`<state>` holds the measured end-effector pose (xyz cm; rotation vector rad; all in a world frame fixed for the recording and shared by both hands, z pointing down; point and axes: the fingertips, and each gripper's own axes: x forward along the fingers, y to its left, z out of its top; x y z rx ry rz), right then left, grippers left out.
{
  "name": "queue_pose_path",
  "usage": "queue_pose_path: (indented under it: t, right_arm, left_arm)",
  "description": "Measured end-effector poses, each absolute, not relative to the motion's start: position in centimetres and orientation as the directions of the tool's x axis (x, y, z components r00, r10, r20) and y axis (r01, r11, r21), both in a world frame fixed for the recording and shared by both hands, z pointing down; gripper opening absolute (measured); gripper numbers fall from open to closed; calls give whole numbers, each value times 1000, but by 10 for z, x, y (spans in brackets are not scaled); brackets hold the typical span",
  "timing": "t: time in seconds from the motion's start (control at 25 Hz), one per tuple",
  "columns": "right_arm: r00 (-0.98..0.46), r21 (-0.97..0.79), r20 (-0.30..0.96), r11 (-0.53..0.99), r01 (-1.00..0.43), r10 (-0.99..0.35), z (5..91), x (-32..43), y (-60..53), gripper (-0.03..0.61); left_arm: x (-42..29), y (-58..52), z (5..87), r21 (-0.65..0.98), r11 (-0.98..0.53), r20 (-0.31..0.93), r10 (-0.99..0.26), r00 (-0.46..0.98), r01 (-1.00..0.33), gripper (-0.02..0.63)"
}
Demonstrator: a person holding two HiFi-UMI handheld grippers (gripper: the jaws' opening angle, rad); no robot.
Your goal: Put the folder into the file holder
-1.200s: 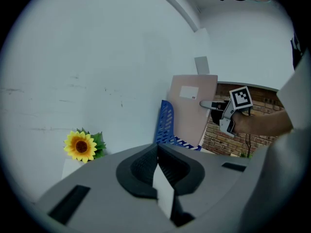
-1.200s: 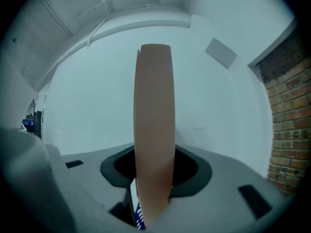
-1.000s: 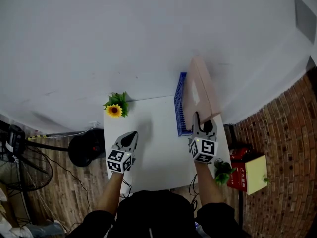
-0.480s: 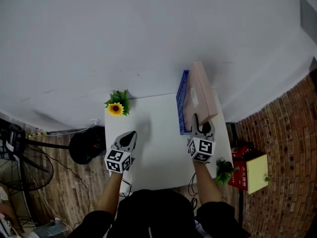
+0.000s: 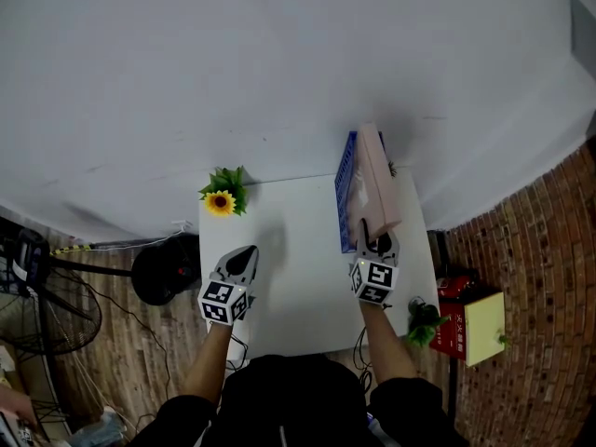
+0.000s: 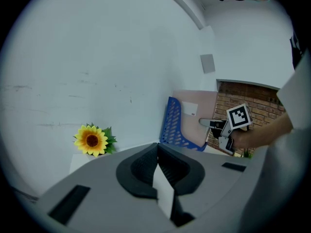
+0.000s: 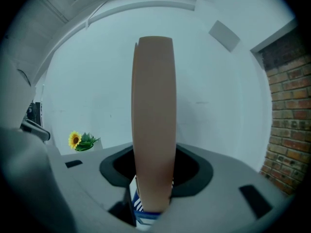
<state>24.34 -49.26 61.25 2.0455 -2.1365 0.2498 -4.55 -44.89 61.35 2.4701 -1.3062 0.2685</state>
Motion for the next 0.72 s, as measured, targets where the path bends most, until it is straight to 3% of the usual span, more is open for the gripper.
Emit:
queue_pose_path:
  t: [0.72]
  right_arm:
    - [-110, 2, 356, 118, -993, -928, 645, 237, -489, 225]
  left_arm:
    - [-46, -420, 615, 204, -492, 320, -784, 533, -846, 23]
